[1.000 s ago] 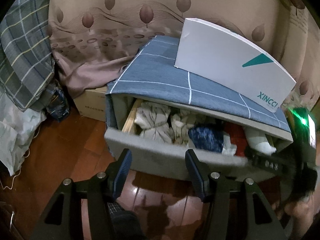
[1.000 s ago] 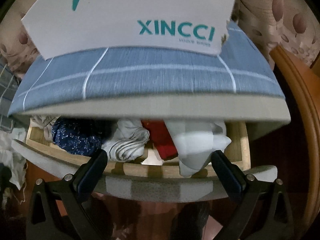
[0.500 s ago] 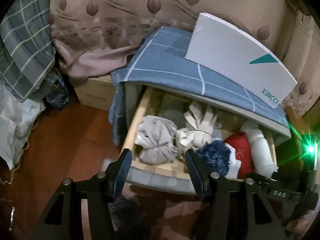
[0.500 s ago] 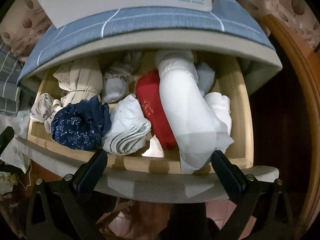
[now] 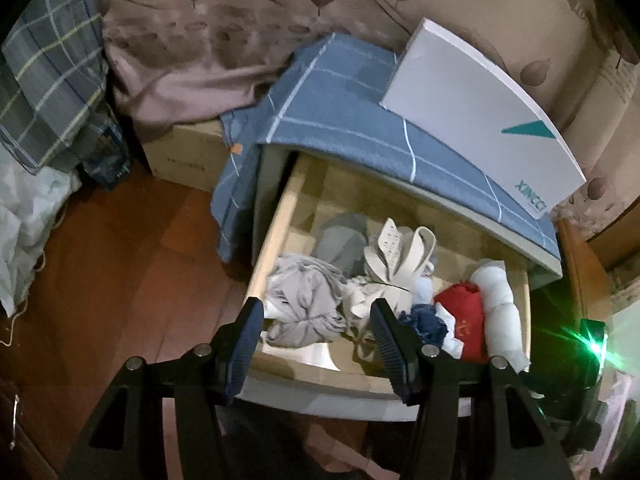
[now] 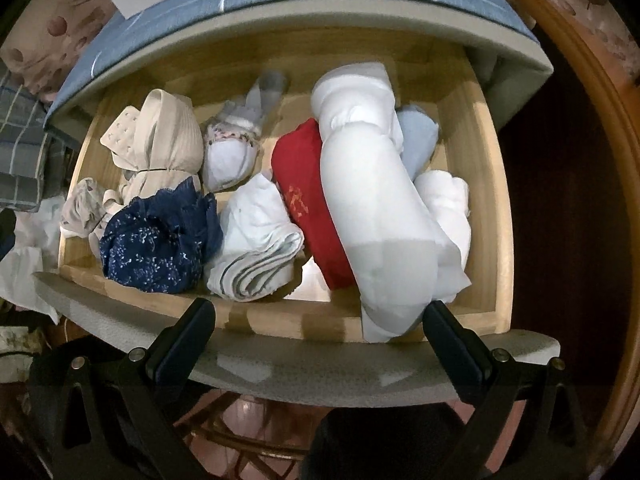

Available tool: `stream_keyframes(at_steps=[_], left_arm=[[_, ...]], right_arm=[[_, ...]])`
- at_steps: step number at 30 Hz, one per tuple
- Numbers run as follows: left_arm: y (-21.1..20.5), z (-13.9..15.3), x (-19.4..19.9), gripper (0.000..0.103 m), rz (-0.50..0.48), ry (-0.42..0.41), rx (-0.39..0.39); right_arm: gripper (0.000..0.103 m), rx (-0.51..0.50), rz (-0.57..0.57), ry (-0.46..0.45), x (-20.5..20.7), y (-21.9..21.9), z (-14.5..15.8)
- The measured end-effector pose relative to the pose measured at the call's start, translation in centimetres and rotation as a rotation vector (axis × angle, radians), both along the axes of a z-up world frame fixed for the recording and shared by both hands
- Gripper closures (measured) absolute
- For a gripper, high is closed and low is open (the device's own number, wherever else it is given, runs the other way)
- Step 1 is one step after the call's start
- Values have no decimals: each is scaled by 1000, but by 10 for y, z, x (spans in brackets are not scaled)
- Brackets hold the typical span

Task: Take underwear out of drawer
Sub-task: 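Move the left tool into the drawer over the beige rolled underwear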

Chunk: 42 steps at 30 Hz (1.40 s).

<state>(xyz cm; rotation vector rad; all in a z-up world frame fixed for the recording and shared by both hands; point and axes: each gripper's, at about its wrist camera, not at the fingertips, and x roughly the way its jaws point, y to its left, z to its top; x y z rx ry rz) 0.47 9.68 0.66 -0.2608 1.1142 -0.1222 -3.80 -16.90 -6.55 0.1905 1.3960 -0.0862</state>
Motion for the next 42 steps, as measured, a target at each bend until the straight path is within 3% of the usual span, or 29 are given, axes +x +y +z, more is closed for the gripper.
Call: stream_keyframes(at_steps=[9, 13, 22, 26, 35, 39, 42], left_arm=[[-14, -17, 6, 46, -43, 114, -35], [-17, -33, 15, 46, -37, 203, -28], [-22, -60, 27, 46, 10, 290, -18], [-23, -68, 32, 46, 59, 296, -30], [-27, -79, 41, 46, 113, 270, 15], [-22, -77, 38, 58, 162, 244, 13], [-20, -78, 41, 58, 168, 257, 18]], right_arm=[[0, 38, 18, 18, 37, -9, 3], [0, 79, 52, -38, 36, -12, 13], [0, 49, 79, -175, 51, -18, 28], [0, 31, 97, -182, 35, -18, 25], [0, 112, 56, -189, 35, -30, 20], [0, 115, 41, -195, 37, -37, 22], [0, 135, 23, -191, 37, -41, 19]])
